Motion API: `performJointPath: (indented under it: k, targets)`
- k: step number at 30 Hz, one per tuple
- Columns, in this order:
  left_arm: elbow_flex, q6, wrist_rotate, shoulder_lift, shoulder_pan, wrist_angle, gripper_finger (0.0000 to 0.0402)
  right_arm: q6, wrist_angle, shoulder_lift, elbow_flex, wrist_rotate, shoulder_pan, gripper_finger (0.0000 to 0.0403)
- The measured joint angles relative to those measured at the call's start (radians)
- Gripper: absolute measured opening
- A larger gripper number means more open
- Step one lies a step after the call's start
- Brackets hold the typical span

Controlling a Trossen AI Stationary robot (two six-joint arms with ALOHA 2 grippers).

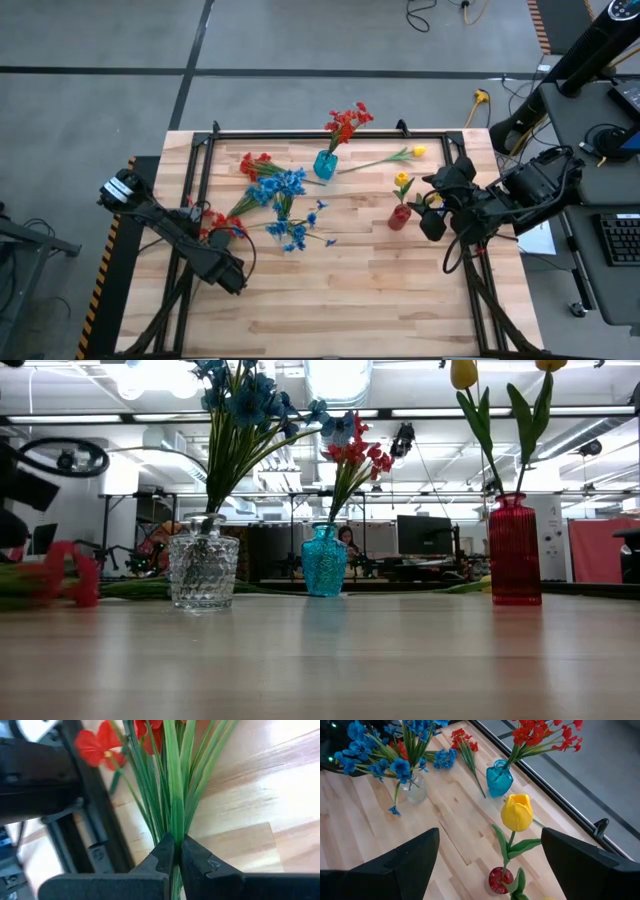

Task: Sort flowers into vase by color
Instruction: Put the bottom red flowers into the blue vase

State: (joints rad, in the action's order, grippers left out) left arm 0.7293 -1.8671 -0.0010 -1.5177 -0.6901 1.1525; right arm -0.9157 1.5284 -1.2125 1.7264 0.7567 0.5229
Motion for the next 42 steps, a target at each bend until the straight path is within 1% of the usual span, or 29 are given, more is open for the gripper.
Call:
performJointPath:
  k: [4,10,14,16,20,23,28,33,36,40,42]
  targets:
    - [0.084,0.017,-0.021,0.002,-0.001,0.107,0.0002,0.004,0.0,0.0,0.0,0.0,0.0,0.0341]
    - [0.265,0.032,-0.115,0.008,-0.019,0.28,0.0001,0.014,0.0,0.0,0.0,0.0,0.0,0.0341]
    - [0.383,0.009,-0.119,0.008,-0.036,0.423,0.0001,0.019,0.0,0.0,0.0,0.0,0.0,0.0341]
    - [0.421,0.012,-0.127,0.018,-0.042,0.413,0.0001,0.019,0.0,0.0,0.0,0.0,0.0,0.0341]
    - [0.492,0.048,-0.173,0.03,-0.058,0.419,0.0001,0.022,0.0,0.0,-0.001,0.0,0.0,0.0341]
    - [0.559,0.092,-0.173,0.029,-0.073,0.419,0.0001,0.024,0.0,0.0,-0.002,0.0,0.0,0.0341]
    - [0.674,0.12,-0.173,0.03,-0.097,0.419,0.0001,0.027,0.0,0.0,-0.002,0.0,0.0,0.0341]
    - [0.78,0.256,-0.173,0.03,-0.143,0.406,0.0001,0.041,0.0,0.0,-0.002,0.0,0.0,0.0341]
    - [0.859,0.331,-0.169,0.03,-0.175,0.363,0.0001,0.041,0.0,0.0,-0.002,0.0,0.0,0.0341]
    - [0.97,0.382,-0.166,0.03,-0.218,0.341,0.0001,0.043,0.0,0.0,-0.002,0.0,0.0,0.0341]
    - [1.022,0.411,-0.186,0.03,-0.236,0.345,0.0001,0.045,0.0,0.0,-0.002,0.0,0.0,0.0341]
